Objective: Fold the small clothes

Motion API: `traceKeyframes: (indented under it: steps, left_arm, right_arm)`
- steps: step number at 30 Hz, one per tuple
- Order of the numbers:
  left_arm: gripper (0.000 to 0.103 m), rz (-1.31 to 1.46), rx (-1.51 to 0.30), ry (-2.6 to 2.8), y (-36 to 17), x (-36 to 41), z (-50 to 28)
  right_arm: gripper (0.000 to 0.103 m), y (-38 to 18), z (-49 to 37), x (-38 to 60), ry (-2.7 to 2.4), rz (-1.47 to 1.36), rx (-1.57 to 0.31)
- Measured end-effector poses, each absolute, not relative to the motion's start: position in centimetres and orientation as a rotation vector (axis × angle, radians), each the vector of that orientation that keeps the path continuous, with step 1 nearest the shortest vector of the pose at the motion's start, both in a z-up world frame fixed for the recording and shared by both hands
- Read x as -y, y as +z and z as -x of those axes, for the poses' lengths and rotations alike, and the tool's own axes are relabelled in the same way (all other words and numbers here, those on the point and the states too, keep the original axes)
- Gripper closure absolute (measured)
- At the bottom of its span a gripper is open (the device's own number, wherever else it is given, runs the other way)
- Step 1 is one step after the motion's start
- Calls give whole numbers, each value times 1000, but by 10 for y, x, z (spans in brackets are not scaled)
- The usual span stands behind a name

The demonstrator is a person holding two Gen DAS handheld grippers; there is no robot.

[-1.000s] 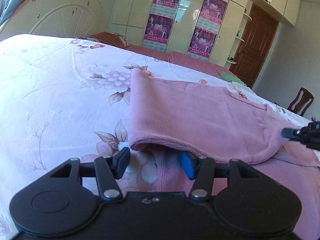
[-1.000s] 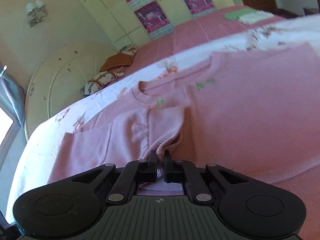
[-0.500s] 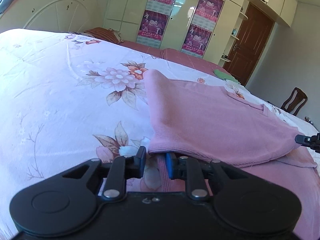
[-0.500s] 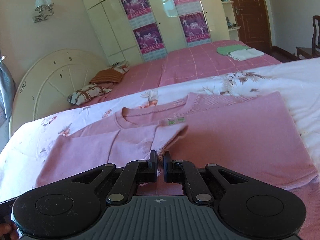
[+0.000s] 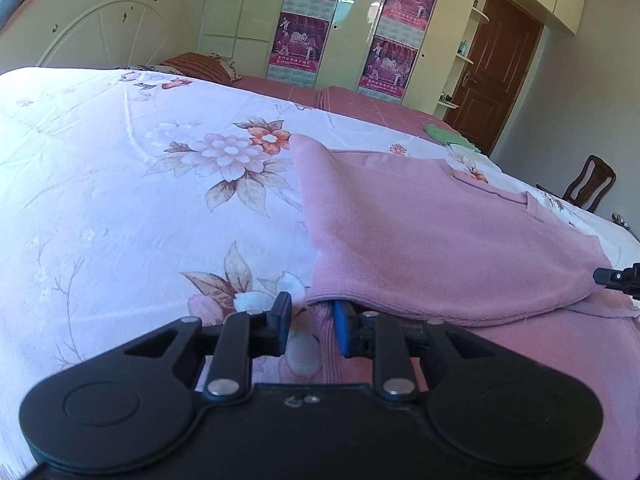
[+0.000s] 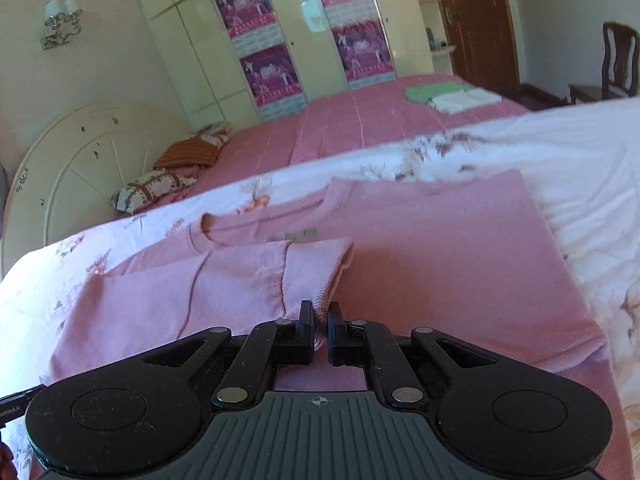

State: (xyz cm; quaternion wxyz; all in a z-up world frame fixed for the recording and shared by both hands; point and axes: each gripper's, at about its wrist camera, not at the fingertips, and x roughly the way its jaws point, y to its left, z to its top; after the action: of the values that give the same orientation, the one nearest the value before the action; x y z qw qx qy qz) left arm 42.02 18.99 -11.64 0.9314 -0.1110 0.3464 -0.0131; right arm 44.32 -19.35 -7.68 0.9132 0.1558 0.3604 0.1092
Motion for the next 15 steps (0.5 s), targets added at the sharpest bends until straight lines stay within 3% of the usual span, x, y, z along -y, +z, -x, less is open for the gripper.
traceKeyframes:
  steps: [8,15]
  left_arm:
    - [79,208,-712,-30,-116,-189,-420]
    - [79,213,-712,-32,-118,-190,-420]
  right_arm:
    - [98,-71,-434,207,167,-344,-659]
    - [98,-82,-436,211,174,-328,-716]
